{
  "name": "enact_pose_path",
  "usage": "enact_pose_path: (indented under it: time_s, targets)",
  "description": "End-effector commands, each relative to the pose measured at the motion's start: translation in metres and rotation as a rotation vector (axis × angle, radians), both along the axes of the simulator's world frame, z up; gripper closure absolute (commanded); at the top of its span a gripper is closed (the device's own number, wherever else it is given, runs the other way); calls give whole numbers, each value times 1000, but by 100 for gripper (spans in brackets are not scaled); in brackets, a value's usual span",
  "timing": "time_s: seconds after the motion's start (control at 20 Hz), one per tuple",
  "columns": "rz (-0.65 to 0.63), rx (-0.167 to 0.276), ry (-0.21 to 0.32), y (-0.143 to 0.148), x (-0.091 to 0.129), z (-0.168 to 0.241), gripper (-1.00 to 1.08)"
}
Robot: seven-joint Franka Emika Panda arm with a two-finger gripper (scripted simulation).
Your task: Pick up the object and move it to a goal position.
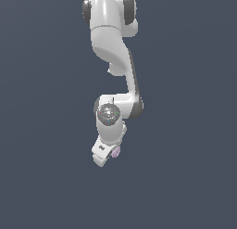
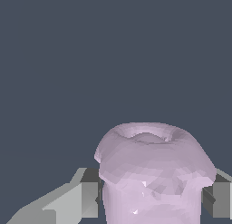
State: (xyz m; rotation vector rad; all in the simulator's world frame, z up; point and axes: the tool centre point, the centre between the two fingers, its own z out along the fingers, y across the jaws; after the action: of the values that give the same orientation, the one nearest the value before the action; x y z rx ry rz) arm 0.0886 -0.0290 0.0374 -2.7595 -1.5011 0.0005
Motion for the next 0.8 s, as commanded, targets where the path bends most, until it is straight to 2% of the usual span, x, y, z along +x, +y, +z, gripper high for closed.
enact_pose_path:
  time_s: [0.0,0.3,0.75]
  targets:
    - [0,0,0,-4,-1,1,108]
    - [-1,0,0,-39,-7,6,108]
    - [-1,0,0,-136,-24,20,108]
